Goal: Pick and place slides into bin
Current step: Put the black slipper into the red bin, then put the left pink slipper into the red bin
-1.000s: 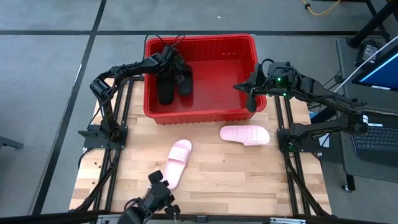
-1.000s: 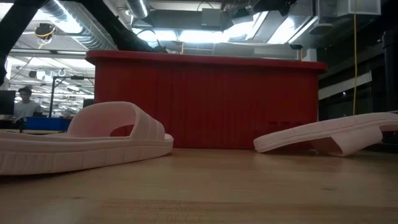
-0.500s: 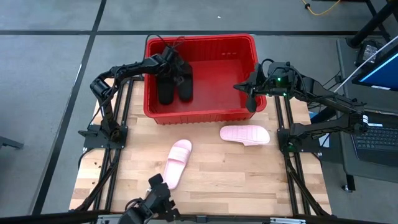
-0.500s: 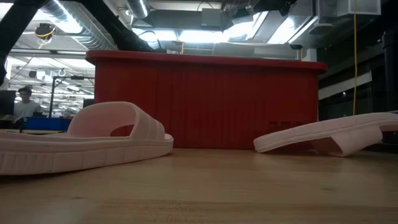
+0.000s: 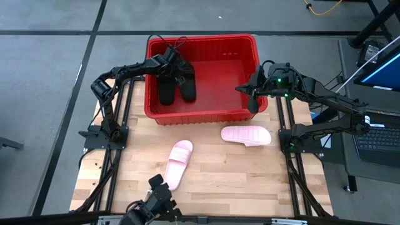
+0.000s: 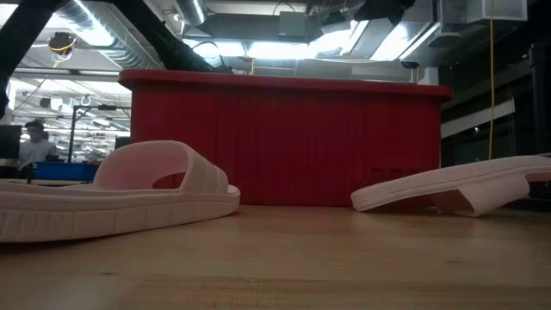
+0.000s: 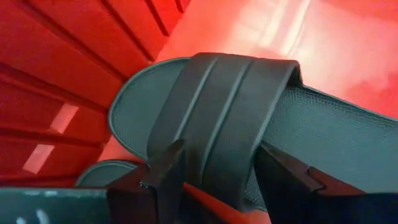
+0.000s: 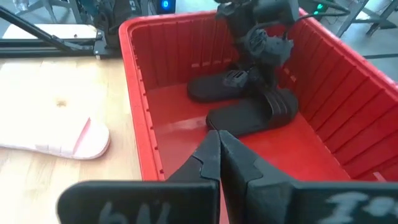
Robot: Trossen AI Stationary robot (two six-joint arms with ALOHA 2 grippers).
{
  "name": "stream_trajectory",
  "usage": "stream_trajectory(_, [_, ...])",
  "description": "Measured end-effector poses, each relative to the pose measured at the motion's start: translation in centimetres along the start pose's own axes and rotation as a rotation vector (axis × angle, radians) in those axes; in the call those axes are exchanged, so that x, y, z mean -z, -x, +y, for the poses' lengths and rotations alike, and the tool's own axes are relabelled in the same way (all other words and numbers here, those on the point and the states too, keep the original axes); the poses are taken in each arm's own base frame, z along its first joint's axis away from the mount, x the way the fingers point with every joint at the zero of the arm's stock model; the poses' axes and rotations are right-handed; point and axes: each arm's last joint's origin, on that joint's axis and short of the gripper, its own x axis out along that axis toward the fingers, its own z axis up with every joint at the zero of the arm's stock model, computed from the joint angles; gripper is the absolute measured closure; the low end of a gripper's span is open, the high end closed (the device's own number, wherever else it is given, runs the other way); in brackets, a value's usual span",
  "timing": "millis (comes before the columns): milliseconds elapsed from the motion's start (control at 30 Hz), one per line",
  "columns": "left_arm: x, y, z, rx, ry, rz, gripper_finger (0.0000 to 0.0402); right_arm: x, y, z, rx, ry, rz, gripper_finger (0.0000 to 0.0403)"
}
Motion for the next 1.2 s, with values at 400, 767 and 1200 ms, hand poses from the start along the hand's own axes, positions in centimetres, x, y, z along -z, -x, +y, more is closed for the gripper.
stream_trajectory(400, [0.2, 0.1, -0.3, -0.020, -0.050, 0.036, 0.0222, 0.0, 0.0, 0.0, -0.001, 0.000, 0.004, 0.0398])
stream_trajectory(767, [-1.0, 3.2, 0.3, -0.052, -0.066, -0.038, 0.0222, 0.0, 0.0, 0.0, -0.001, 0.000, 0.004, 0.0398])
stream_trajectory(1200, [-1.6, 4.2, -0.5, -0.027, -0.062, -0.056, 0.0222, 0.0, 0.0, 0.0, 0.000, 0.000, 0.002, 0.0398])
